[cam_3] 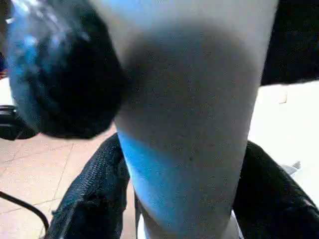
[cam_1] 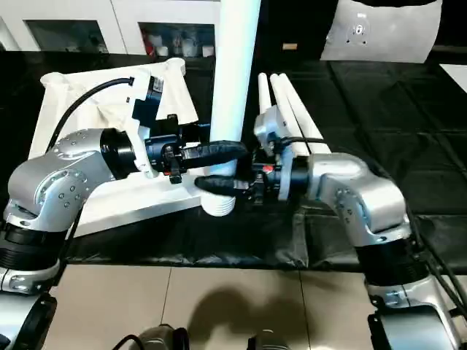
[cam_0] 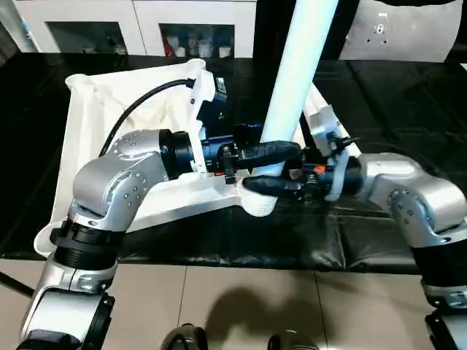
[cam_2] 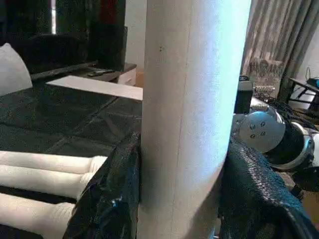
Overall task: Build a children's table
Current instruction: Insert table leg to table base
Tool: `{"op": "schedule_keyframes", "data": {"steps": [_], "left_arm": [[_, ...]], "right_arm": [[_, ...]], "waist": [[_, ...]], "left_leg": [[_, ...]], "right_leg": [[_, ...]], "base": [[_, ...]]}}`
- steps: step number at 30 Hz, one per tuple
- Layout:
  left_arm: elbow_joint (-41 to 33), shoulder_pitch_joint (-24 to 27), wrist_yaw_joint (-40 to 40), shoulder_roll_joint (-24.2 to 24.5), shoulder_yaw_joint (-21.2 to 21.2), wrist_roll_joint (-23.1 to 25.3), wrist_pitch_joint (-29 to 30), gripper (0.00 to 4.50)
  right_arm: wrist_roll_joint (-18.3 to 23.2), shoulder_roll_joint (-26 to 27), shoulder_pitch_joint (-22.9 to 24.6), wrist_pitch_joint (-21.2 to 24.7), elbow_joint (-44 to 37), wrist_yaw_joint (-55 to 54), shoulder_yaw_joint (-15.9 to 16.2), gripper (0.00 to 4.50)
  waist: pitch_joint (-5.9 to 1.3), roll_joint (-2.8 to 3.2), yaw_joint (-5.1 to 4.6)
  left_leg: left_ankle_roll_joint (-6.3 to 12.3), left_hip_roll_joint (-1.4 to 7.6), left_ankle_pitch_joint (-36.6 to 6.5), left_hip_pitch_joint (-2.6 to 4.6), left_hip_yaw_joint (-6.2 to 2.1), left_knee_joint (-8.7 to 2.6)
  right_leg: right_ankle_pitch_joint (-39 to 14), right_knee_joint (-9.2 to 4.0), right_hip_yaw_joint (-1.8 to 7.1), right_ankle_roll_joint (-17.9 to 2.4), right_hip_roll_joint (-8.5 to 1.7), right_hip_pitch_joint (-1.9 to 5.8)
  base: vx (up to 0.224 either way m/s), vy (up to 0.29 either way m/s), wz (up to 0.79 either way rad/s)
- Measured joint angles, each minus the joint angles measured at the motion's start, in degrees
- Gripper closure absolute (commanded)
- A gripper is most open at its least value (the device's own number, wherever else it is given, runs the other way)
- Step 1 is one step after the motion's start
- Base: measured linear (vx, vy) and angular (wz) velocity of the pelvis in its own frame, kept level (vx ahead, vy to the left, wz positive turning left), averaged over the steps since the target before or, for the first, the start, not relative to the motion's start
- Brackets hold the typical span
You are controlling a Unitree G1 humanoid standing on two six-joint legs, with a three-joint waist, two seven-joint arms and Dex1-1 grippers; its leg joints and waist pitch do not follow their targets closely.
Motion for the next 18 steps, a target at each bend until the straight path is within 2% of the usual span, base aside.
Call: {"op": "schedule_keyframes", "data": {"steps": [3,4,8,13,18], "left_arm": [[0.00,-0.02,-0.13,0.01,0.00,0.00,0.00,2.60],[0.00,-0.05,-0.18,0.01,0.00,0.00,0.00,2.60],[0.01,-0.19,-0.47,0.05,0.00,0.01,0.00,2.60],[0.43,-0.30,-0.51,0.04,0.01,0.01,0.01,2.60],[0.83,-0.42,-0.54,0.03,0.00,0.01,0.14,2.60]], "right_arm": [[-0.21,0.52,0.00,0.08,0.46,-0.69,0.00,1.42],[-0.21,0.60,0.00,0.16,0.65,-0.76,0.00,1.66],[-0.19,0.60,0.00,0.21,0.66,-0.61,0.00,1.81],[-0.25,0.60,-0.01,0.17,0.58,-0.56,0.21,2.36],[-0.72,0.63,-0.02,-0.09,0.57,-0.61,0.45,2.51]], "waist": [[0.00,0.01,0.10],[0.00,0.01,0.12],[-0.01,0.01,0.19],[-0.01,0.01,0.21],[-0.02,0.02,0.22]], "left_leg": [[0.01,0.00,0.01,0.00,0.00,0.03],[0.01,0.00,0.01,0.00,0.00,0.03],[-0.01,0.00,0.03,0.00,0.00,0.05],[-0.03,0.00,0.08,0.00,0.00,0.05],[-0.05,0.01,0.13,0.01,0.00,0.05]], "right_leg": [[0.03,0.00,0.00,-0.02,0.00,0.01],[0.05,0.00,0.01,-0.03,0.00,0.01],[0.08,0.00,0.00,-0.05,0.00,0.03],[0.13,0.00,0.00,-0.04,0.00,0.03],[0.18,0.00,0.00,-0.07,0.00,0.03]], "base": [[0.000,0.000,0.00],[0.000,0.000,0.00],[0.000,0.000,0.00],[0.000,0.000,0.00],[0.000,0.000,0.00]]}}
